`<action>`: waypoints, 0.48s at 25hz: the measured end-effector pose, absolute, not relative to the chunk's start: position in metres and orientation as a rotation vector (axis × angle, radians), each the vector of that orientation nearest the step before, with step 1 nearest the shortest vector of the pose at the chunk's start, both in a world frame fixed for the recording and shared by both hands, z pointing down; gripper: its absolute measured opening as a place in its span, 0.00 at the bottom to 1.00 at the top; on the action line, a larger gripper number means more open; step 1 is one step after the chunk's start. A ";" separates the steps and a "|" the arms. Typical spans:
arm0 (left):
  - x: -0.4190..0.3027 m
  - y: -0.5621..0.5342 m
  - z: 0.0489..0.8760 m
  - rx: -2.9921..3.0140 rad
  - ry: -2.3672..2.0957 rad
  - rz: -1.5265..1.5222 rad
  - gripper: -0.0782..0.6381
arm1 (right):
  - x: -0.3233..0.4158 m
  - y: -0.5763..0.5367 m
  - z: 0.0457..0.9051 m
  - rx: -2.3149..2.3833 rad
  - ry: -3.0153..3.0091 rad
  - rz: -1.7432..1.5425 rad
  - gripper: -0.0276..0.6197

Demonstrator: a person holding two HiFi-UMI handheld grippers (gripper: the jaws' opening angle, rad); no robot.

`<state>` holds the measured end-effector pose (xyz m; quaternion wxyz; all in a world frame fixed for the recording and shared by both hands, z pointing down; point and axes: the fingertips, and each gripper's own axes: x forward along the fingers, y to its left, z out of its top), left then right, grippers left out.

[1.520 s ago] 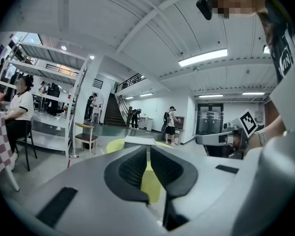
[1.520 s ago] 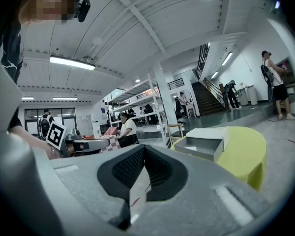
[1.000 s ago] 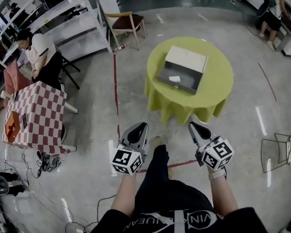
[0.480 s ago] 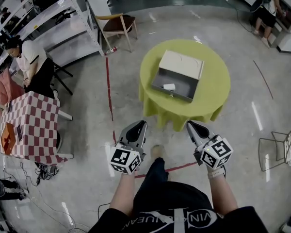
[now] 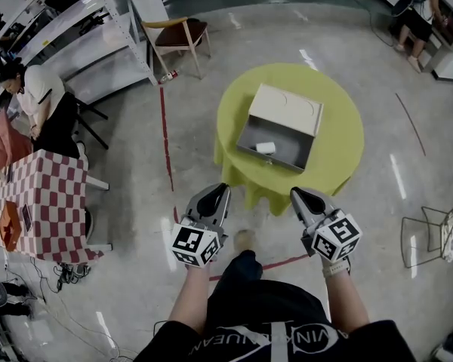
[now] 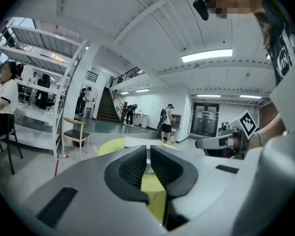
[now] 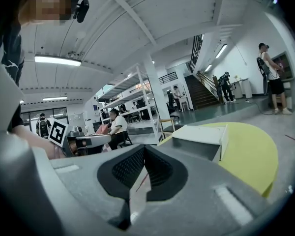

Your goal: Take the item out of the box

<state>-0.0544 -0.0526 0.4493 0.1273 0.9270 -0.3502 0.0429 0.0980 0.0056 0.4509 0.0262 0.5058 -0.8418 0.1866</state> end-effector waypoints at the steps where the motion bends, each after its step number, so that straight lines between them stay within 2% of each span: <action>1: -0.053 -0.059 0.449 2.699 -1.013 0.125 0.15 | 0.098 -0.001 0.451 1.562 -2.600 0.579 0.05; 12: -0.036 -0.118 0.459 2.703 -0.925 0.134 0.15 | 0.096 -0.052 0.465 1.542 -2.543 0.613 0.05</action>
